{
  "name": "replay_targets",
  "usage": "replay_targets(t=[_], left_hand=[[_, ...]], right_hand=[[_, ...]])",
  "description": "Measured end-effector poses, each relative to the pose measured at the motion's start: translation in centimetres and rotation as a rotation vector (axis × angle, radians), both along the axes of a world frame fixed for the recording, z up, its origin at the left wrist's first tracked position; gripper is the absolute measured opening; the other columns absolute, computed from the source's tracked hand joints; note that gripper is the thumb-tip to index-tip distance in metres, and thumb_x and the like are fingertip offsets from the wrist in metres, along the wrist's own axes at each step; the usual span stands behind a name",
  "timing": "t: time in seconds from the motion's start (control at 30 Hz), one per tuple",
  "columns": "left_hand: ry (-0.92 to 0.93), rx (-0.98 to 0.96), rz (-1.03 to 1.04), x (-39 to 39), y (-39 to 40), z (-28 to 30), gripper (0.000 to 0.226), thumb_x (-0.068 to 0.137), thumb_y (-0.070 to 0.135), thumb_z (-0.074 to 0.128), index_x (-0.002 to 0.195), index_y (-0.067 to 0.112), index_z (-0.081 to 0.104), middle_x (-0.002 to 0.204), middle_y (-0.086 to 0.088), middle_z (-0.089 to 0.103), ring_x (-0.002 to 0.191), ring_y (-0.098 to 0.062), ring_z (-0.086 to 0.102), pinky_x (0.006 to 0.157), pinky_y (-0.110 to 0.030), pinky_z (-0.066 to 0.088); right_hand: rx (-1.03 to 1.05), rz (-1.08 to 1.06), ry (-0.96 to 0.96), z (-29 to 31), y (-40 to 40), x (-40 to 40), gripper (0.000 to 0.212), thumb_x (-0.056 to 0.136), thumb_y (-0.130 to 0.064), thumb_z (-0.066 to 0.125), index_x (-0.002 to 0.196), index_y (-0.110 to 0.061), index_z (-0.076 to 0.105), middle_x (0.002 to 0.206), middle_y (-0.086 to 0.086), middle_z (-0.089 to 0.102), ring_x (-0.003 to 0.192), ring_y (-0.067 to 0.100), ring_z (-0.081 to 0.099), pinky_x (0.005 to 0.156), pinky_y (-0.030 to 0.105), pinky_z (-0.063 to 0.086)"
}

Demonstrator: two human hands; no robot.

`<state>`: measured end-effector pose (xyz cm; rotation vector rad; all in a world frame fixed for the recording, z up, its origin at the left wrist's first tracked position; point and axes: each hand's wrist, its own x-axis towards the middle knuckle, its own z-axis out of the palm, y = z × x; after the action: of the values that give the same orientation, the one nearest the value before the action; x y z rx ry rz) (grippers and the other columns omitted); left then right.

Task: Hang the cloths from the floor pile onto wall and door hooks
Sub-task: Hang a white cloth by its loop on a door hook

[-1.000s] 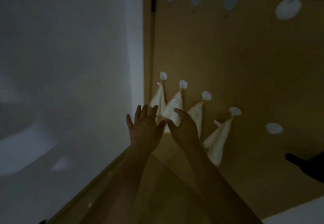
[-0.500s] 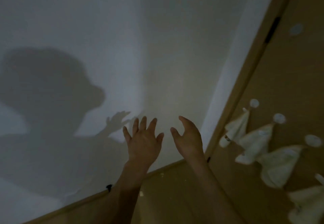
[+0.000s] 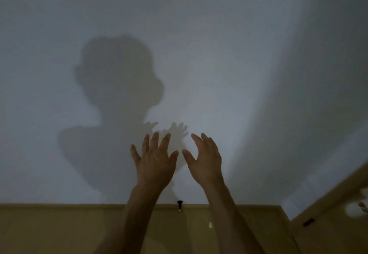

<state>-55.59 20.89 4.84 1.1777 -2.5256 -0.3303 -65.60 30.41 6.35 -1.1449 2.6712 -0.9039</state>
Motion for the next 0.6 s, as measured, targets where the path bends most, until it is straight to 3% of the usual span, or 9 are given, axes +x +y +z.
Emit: replay_targets(t=[0.6], left_hand=[[0.024,0.061,0.74,23.1,-16.7,-3.1,0.063,0.095,0.062,0.03,0.151,0.038,0.013,0.163,0.001,0.011,0.15,-0.022,0.0,0.116,-0.061,-0.001]], right_hand=[[0.067,0.736,-0.06,-2.7,-25.5,19.7,0.061,0.096,-0.049,0.046,0.15,-0.03,0.025,0.161,-0.004,0.015,0.149,0.017,0.007,0.12,0.038,0.016]])
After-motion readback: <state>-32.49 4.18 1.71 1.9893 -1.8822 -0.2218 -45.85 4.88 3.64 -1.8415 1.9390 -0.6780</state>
